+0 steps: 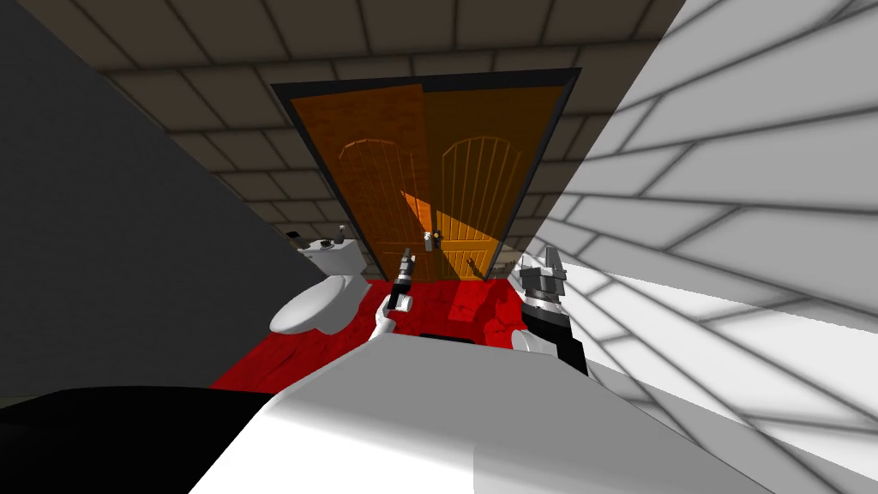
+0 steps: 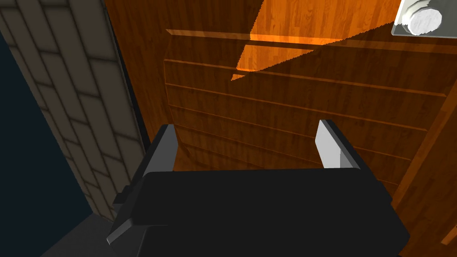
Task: Pull the door open
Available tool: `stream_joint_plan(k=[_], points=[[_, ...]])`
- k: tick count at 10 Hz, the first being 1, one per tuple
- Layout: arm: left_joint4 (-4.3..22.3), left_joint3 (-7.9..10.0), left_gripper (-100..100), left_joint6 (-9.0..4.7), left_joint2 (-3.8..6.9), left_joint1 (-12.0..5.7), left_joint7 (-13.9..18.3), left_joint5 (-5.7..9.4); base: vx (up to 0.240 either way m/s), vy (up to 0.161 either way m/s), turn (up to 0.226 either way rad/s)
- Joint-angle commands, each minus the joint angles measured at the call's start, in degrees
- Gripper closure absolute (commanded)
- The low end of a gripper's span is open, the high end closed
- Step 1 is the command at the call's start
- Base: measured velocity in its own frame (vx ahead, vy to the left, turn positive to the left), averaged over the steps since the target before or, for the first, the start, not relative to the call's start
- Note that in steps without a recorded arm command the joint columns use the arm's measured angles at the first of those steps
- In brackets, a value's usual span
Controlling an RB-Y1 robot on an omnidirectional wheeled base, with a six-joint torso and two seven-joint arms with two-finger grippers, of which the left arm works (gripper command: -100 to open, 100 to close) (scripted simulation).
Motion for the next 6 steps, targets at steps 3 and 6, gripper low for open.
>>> stream_joint_plan(k=[3, 6], points=[[5.2, 0.32, -100, 0.24, 0.68, -2.75, 0.0, 0.98, 0.067, -0.011, 0.009], [11.4, 0.72, -100, 0.61, 1.40, -6.70, -0.2, 2.27, 0.077, -0.016, 0.011]])
